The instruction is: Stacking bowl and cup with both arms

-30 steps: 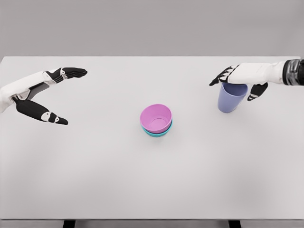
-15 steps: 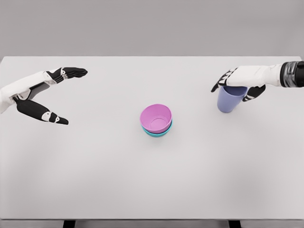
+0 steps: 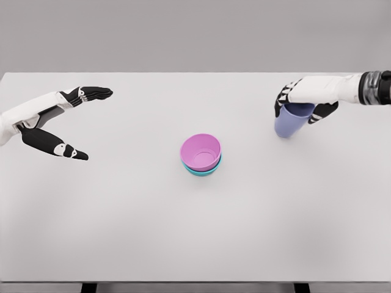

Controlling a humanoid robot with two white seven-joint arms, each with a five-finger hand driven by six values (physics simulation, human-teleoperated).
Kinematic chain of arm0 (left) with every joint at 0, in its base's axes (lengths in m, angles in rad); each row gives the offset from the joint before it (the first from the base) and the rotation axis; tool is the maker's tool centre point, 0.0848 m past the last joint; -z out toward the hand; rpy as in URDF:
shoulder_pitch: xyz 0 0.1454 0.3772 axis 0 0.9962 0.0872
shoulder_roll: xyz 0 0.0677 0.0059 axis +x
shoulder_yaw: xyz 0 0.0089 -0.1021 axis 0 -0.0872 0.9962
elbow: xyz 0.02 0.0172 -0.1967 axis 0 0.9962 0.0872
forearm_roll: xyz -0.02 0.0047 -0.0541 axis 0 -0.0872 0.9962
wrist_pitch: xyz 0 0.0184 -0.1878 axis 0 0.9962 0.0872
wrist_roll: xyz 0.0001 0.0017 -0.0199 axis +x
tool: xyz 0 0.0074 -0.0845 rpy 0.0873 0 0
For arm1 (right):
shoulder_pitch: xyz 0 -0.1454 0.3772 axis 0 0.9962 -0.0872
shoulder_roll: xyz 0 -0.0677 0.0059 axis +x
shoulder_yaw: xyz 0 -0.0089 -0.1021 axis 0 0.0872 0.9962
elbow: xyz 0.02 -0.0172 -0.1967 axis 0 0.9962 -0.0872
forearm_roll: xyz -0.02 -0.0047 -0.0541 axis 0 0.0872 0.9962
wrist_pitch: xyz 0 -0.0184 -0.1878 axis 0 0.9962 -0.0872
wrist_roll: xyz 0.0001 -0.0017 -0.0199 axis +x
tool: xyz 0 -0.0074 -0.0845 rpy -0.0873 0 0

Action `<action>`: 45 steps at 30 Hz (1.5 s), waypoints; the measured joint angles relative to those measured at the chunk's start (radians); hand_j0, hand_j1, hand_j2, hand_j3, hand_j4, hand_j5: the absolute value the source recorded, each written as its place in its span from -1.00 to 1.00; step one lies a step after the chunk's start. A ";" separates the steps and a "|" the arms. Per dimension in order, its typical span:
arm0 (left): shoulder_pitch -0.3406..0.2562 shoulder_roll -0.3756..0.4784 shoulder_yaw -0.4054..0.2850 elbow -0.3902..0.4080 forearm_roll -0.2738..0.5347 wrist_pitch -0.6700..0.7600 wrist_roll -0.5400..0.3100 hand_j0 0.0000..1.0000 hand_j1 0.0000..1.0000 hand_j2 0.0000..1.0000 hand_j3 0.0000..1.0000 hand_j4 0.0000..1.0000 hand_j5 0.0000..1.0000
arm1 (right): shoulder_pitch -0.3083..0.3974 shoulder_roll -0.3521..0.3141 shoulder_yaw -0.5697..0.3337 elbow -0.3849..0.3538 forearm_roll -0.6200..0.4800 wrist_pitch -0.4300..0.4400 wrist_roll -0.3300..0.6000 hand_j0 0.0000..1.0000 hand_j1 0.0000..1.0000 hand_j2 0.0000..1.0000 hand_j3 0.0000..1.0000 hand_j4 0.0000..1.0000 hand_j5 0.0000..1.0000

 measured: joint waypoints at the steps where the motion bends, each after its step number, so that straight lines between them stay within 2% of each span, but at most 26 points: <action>1: 0.000 0.000 0.000 0.000 0.000 0.000 0.000 1.00 1.00 1.00 1.00 1.00 1.00 | -0.002 0.001 -0.001 -0.002 -0.001 0.000 0.000 0.16 0.16 0.16 0.16 0.16 0.16; 6: 0.000 -0.001 0.000 0.000 0.000 0.000 0.000 1.00 1.00 1.00 1.00 1.00 1.00 | -0.025 0.016 -0.020 -0.014 -0.002 0.000 0.000 0.15 0.15 0.15 0.15 0.15 0.15; 9: 0.000 -0.001 0.000 0.000 0.000 0.000 0.000 1.00 1.00 1.00 1.00 1.00 1.00 | -0.026 0.019 -0.053 -0.051 -0.003 -0.001 0.000 0.16 0.16 0.16 0.16 0.16 0.16; 21: 0.000 -0.001 0.000 0.000 0.000 0.000 0.000 1.00 1.00 1.00 1.00 1.00 1.00 | -0.025 0.030 -0.086 -0.391 -0.107 0.000 0.000 0.17 0.17 0.17 0.17 0.17 0.17; 27: 0.000 -0.001 0.000 0.000 0.001 0.000 0.000 1.00 1.00 1.00 1.00 1.00 1.00 | -0.023 0.061 -0.048 -0.495 -0.123 -0.001 0.001 0.17 0.17 0.17 0.17 0.17 0.17; 34: 0.000 -0.001 0.000 0.000 0.000 0.000 0.000 1.00 1.00 1.00 1.00 1.00 1.00 | -0.023 0.081 0.007 -0.512 -0.124 -0.001 0.000 0.17 0.17 0.17 0.17 0.17 0.17; 45: 0.000 -0.002 0.000 0.000 0.000 0.000 0.000 1.00 1.00 1.00 1.00 1.00 1.00 | -0.025 0.104 0.044 -0.423 -0.111 0.000 0.000 0.16 0.16 0.16 0.16 0.16 0.16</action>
